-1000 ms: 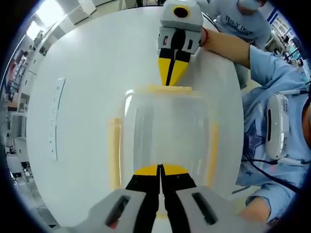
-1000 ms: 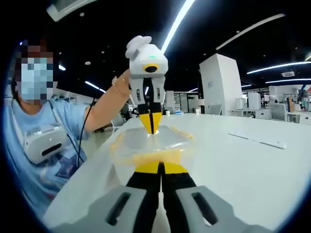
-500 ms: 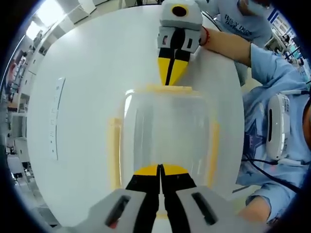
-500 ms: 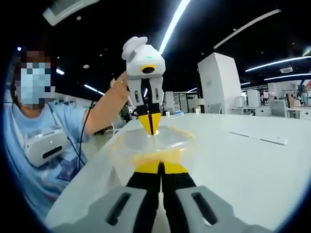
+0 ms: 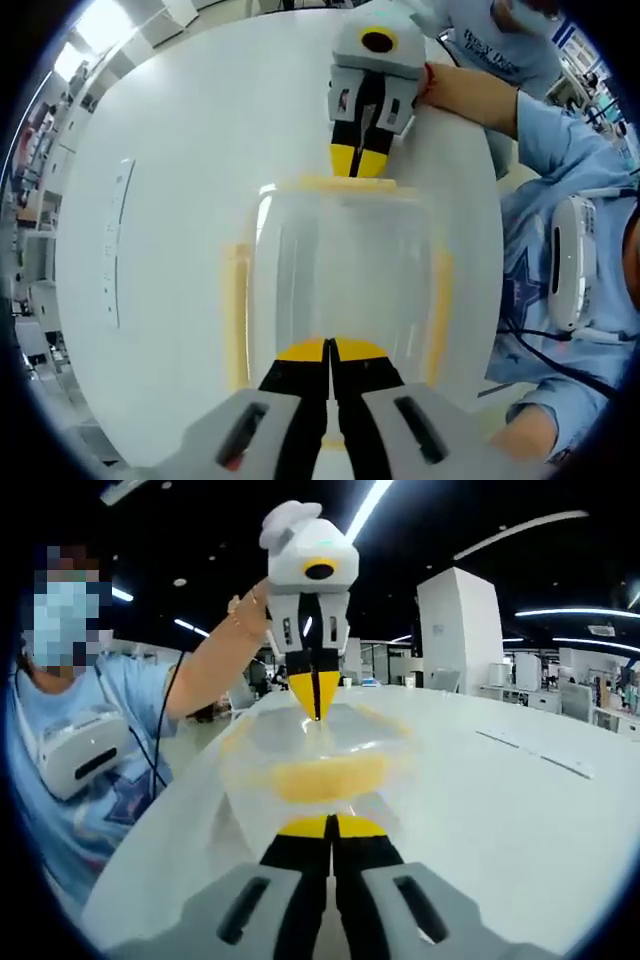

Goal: Snap each plastic latch of the storage box into its locked position after aligning the lid with the box until every specified latch is closed and the lid sits flush.

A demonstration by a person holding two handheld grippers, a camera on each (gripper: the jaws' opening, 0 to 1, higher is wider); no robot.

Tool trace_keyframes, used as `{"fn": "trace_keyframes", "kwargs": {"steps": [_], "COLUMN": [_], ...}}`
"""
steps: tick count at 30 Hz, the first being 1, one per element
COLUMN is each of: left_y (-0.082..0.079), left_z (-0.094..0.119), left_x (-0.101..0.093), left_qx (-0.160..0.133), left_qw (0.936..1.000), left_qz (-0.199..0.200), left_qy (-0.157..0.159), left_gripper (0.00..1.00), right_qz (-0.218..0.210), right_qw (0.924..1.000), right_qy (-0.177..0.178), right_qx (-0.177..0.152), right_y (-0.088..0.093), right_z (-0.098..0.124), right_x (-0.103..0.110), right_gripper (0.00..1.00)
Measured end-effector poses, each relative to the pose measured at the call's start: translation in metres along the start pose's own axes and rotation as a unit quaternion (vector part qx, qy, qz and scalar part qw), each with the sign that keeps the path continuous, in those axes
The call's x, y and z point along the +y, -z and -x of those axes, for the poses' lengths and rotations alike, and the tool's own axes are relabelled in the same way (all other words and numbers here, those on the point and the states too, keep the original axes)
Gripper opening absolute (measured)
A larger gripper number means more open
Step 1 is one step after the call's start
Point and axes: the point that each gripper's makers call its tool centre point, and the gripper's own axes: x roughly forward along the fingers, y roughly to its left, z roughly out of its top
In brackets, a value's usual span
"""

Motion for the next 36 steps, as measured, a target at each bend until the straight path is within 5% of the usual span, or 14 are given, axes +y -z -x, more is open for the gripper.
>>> {"fn": "trace_keyframes", "kwargs": {"steps": [14,19,25,36], "left_y": [-0.002,-0.002,-0.002,-0.003], "left_z": [0.002,0.004,0.005,0.006], "left_x": [-0.011,-0.011,-0.011,-0.007], "left_qx": [0.002,0.006,-0.015,-0.041], "left_qw": [0.9999,0.9999,0.9996,0.9985], "left_qz": [0.011,0.006,0.014,0.019], "left_qy": [0.009,0.011,0.018,0.029], "left_gripper": [0.0,0.0,0.0,0.0], "right_qz": [0.005,0.052,0.034,0.074], "right_qw": [0.9995,0.9936,0.9939,0.9867], "right_qy": [0.02,0.043,0.092,0.132], "right_qx": [0.021,0.091,0.051,0.059], "right_y": [0.003,0.025,0.004,-0.027], "right_z": [-0.002,-0.007,0.003,0.015], "right_x": [0.002,-0.006,-0.026,-0.044], "right_gripper": [0.0,0.0,0.0,0.0]}}
